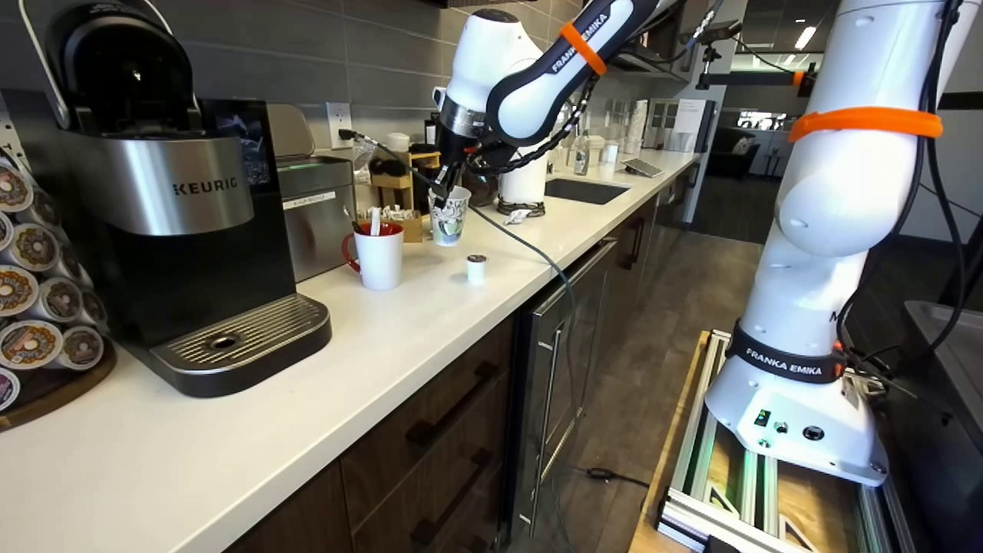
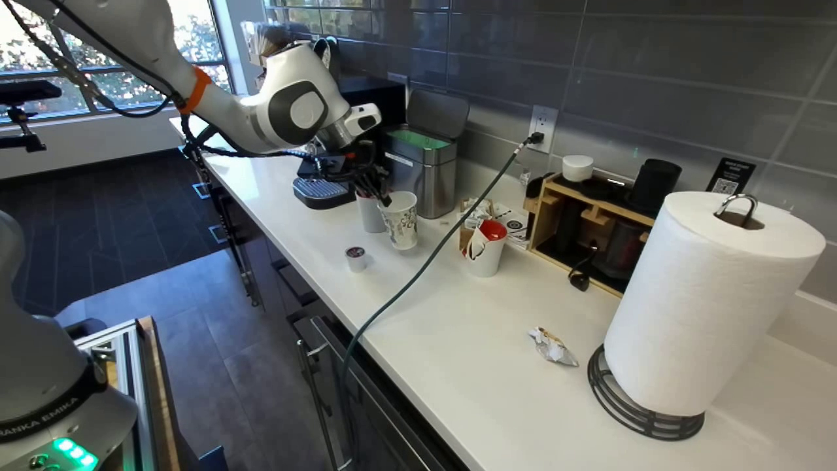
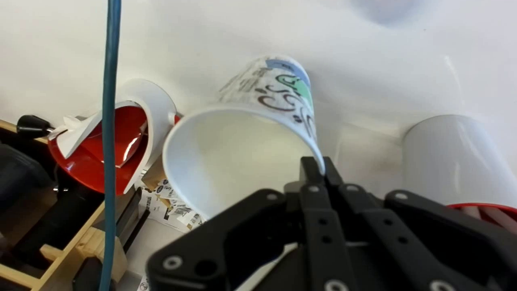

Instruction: Move the left cup to the right

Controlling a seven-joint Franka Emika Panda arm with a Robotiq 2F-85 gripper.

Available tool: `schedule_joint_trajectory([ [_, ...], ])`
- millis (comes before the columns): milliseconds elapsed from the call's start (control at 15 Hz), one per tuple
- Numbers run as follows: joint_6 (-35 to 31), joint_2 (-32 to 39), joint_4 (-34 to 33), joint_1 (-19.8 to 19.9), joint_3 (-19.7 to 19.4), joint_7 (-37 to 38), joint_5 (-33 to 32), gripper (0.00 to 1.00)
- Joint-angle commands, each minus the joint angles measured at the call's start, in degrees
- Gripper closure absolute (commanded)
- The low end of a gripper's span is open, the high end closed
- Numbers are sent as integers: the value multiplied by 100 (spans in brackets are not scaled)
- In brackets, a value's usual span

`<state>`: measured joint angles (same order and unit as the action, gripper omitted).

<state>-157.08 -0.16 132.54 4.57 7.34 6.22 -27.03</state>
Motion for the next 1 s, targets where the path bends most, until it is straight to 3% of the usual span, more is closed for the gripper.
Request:
schedule_joint_trajectory([
  [0,50,623,-571,32,-56,556,-546,99],
  [333,5,1240,-967,-11,-60,485,-329,99],
  [400,50,1308,-1020,0,-51,464,-251,71],
  [467,59,1253,-1019,-337,-400,314,-4,71],
  [600,241,764,-795,-351,-333,-39,548,57],
  [667,781,333,-600,-386,-273,-290,881,50],
  [733,835,11,-377,-350,-180,-667,1321,43],
  [933,1818,-836,-250,-513,-269,-824,1682,19],
])
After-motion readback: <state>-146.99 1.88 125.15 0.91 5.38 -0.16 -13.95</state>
